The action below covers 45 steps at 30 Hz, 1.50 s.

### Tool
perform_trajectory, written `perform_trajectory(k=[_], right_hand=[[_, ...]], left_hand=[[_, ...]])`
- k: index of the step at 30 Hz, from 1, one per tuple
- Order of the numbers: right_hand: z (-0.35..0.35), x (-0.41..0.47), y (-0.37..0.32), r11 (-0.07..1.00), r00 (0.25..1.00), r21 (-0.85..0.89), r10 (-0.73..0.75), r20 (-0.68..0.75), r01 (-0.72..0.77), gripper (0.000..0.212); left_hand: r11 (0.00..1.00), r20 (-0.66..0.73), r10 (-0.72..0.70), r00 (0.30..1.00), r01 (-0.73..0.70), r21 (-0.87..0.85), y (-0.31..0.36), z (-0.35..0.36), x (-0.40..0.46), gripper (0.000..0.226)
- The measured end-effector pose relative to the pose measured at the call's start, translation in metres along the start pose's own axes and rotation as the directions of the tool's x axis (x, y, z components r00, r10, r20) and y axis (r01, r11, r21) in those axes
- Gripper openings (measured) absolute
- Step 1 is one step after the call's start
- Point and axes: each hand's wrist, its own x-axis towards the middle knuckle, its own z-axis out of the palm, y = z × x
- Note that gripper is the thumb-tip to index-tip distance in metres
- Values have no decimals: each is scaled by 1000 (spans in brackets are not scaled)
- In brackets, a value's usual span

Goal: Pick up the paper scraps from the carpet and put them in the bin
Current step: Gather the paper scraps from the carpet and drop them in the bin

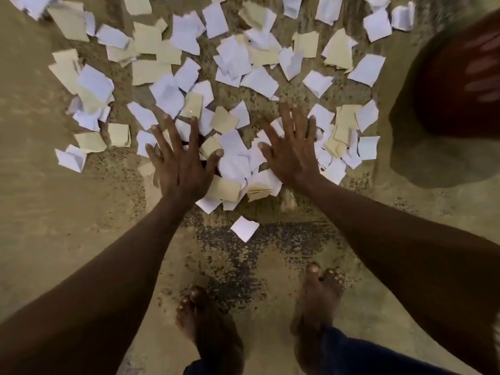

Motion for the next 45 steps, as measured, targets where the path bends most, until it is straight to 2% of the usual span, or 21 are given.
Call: perform_trajectory(k=[5,9,18,21,24,29,31,33,36,38,39,41,43,45], right_hand=[[12,3,5,1000,987,-4,-20,-159,19,52],[12,2,9,999,973,6,-47,-226,50,51],[22,4,6,998,975,-9,-58,-214,57,54],[23,0,6,999,977,-35,-32,-213,25,51],[12,0,0,1000,984,3,4,-179,-3,49],[-16,9,-12,980,973,175,132,-187,-100,47],[-30,12,-11,955,995,290,76,-67,-53,58],[-44,11,-13,936,986,352,-76,149,19,87],[-49,-4,-27,975,883,145,-213,418,167,129],[-42,-21,-34,965,862,-19,-225,455,262,136],[-40,-27,-37,956,874,-70,-228,429,284,131],[-43,-32,-39,959,905,-76,-229,358,273,109],[-51,-33,-40,964,930,-46,-239,279,262,78],[-56,-33,-41,972,947,63,-233,221,224,51]], left_hand=[[1000,-169,29,985,-30,-3,-5,24,11,79],[999,-238,24,971,-30,-22,-9,32,16,77],[996,-289,36,957,-59,-71,-11,32,13,62],[993,-344,62,937,-94,-75,-10,36,10,55],[990,-387,90,918,-126,-68,-10,34,8,47],[987,-363,151,920,-162,-2,-5,16,5,38],[984,-355,147,923,-173,-44,-4,2,3,41],[983,-306,168,937,-184,-25,-4,-11,1,59],[978,-92,196,976,-188,92,0,-23,-7,101],[969,13,189,982,-189,159,8,-21,-15,103],[972,21,184,983,-185,142,13,-21,-18,95],[984,-13,177,984,-176,21,21,-24,-18,72],[976,-84,181,980,-190,-104,24,-28,-15,46],[959,-143,186,972,-211,-188,26,-34,-15,31]])
